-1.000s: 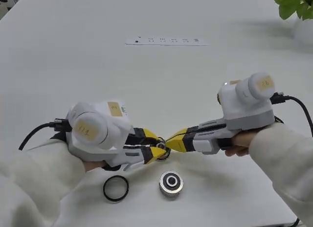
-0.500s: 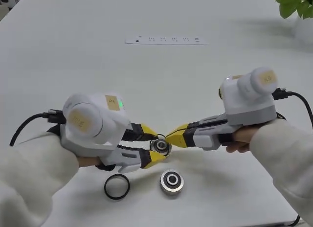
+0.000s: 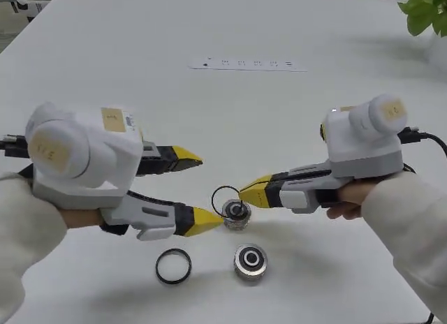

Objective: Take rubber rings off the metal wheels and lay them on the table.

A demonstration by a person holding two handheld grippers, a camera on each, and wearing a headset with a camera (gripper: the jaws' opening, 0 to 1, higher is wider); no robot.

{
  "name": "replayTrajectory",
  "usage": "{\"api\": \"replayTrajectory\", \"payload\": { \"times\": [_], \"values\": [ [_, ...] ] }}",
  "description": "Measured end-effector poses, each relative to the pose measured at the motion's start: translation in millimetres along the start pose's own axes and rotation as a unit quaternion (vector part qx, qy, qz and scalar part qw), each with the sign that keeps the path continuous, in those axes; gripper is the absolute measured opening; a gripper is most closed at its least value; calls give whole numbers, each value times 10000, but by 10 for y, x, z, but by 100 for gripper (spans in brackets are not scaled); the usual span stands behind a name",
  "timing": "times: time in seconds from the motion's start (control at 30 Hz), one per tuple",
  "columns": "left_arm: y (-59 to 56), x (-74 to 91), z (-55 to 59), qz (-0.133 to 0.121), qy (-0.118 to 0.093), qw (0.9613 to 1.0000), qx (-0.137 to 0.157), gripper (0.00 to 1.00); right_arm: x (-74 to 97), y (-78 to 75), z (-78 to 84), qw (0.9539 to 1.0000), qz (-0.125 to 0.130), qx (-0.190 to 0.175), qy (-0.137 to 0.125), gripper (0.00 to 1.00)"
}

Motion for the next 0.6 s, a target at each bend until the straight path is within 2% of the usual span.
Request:
{"api": "replayTrajectory", "payload": {
  "times": [0.33,0.6],
  "values": [
    [-34,374,-44,-191,-6,9997,-133,67,-18,149,-96,9998,-149,-25,-132,0],
    [-28,627,-52,-410,-67,9991,-97,74,-57,289,-159,9992,-340,-85,-214,0]
  ]
}}
Point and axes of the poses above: the centre of the closed fingertips' face, and the gripper's own axes: x roughly backward along the fingers, y roughly to its left, z roughly out of its underside, the point moved 2 cm from there along x, roughly backward along the fingers, and after that the axes turned 1 degree about -z, right-handed, at the moved point
